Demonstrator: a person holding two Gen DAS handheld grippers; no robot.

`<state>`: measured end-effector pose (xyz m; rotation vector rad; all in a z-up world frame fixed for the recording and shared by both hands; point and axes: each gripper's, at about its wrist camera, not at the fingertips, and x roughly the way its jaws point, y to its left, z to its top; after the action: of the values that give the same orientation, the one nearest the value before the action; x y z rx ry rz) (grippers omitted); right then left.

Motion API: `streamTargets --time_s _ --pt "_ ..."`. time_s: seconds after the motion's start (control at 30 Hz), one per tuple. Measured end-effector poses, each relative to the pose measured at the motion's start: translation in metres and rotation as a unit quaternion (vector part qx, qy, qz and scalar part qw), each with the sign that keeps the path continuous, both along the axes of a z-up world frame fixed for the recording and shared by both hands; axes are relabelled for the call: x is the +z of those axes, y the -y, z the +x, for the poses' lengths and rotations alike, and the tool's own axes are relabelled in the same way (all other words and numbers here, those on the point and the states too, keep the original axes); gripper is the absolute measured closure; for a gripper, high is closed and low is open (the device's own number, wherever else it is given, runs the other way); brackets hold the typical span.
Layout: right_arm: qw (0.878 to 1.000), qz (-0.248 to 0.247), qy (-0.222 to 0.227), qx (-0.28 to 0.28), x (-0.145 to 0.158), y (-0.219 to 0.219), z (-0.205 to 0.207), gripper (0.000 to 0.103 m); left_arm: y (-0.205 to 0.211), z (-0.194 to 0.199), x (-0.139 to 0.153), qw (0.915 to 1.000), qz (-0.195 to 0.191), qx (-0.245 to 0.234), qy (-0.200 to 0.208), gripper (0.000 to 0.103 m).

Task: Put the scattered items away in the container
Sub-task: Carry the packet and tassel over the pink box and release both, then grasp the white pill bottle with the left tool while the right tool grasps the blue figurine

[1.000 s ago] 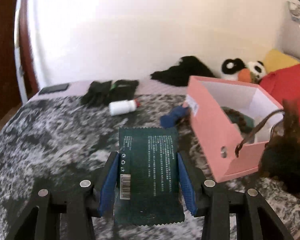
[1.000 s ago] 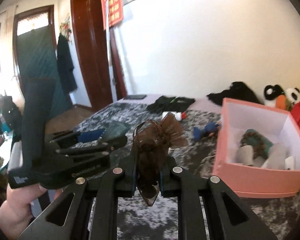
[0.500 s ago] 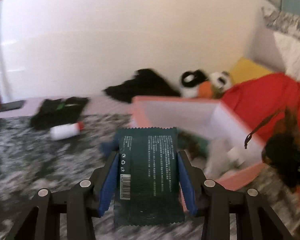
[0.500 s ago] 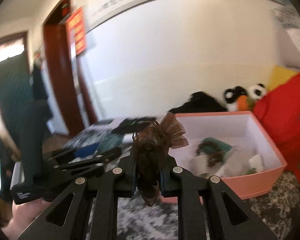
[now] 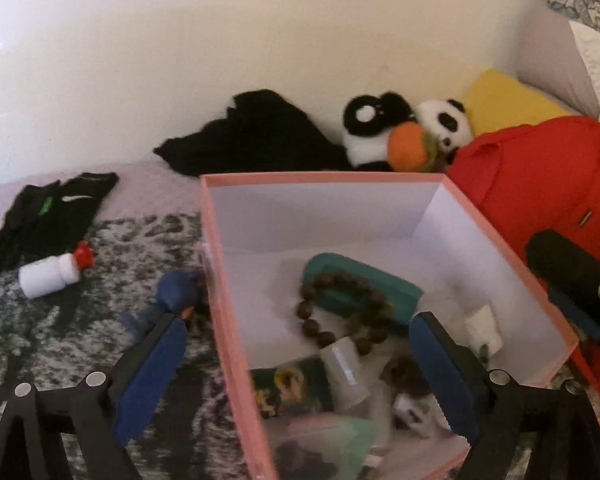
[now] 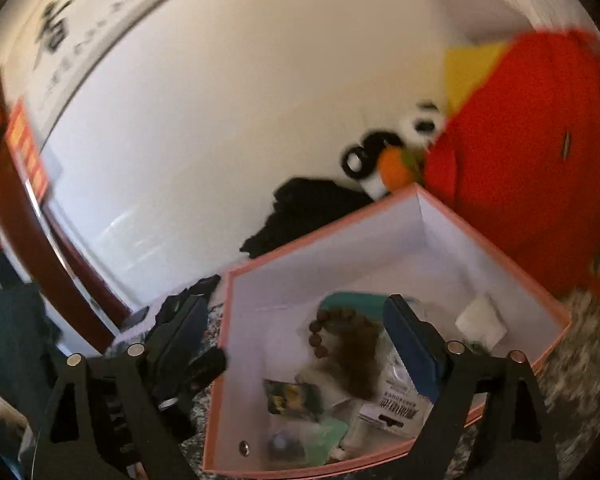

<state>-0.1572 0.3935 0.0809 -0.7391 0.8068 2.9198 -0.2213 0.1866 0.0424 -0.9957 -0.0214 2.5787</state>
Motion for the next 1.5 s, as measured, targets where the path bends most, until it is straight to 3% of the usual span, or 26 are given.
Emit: streamTargets --time_s 0.17,0.47,0.67,0.8,0.9,1.0,1.1,1.17,1.23,1.37,1.5 --pt "1.0 -0.003 -0.013 0.0 -0.001 0.005 0.004 0.011 0.036 0.024 0.011 0.9969 -0.05 0.04 -0.046 0.009" --pt "0.999 0.019 -0.023 0.039 0.002 0.063 0.019 0.01 0.131 0.093 0.023 0.9783 -0.115 0.142 -0.098 0.005" --pt "0.996 0.033 -0.022 0.085 -0.002 0.126 0.019 0.009 0.198 0.11 0.002 0.9739 -0.119 0.179 -0.074 0.005" --pt "0.988 0.085 -0.015 0.126 -0.013 0.185 0.012 0.008 0.246 0.106 -0.03 0.9725 -0.12 0.195 -0.041 0.005" --pt "0.977 0.141 0.003 0.162 -0.031 0.237 0.002 0.008 0.272 0.095 -0.053 0.9786 -0.1 0.179 -0.014 0.005" --pt "0.968 0.166 0.035 0.188 -0.052 0.276 -0.015 0.008 0.28 0.072 -0.068 0.9856 -0.102 0.135 0.001 0.005" --pt "0.97 0.11 0.094 0.196 -0.079 0.296 -0.048 0.008 0.276 0.041 -0.066 0.9902 -0.116 0.073 -0.025 0.005" --pt "0.974 0.047 0.144 0.166 -0.1 0.296 -0.075 0.008 0.271 0.01 -0.067 0.9914 -0.124 0.029 -0.033 0.005" --pt "0.983 0.02 0.168 0.078 -0.114 0.284 -0.097 0.008 0.263 -0.028 -0.075 0.9908 -0.133 0.001 -0.021 0.005" --pt "0.983 0.016 0.178 -0.041 -0.143 0.273 -0.131 0.007 0.244 -0.098 -0.099 0.9865 -0.158 -0.043 -0.011 0.005" --pt "0.976 0.008 0.198 -0.091 -0.177 0.263 -0.165 0.007 0.223 -0.15 -0.127 0.9795 -0.182 -0.087 -0.008 0.005"
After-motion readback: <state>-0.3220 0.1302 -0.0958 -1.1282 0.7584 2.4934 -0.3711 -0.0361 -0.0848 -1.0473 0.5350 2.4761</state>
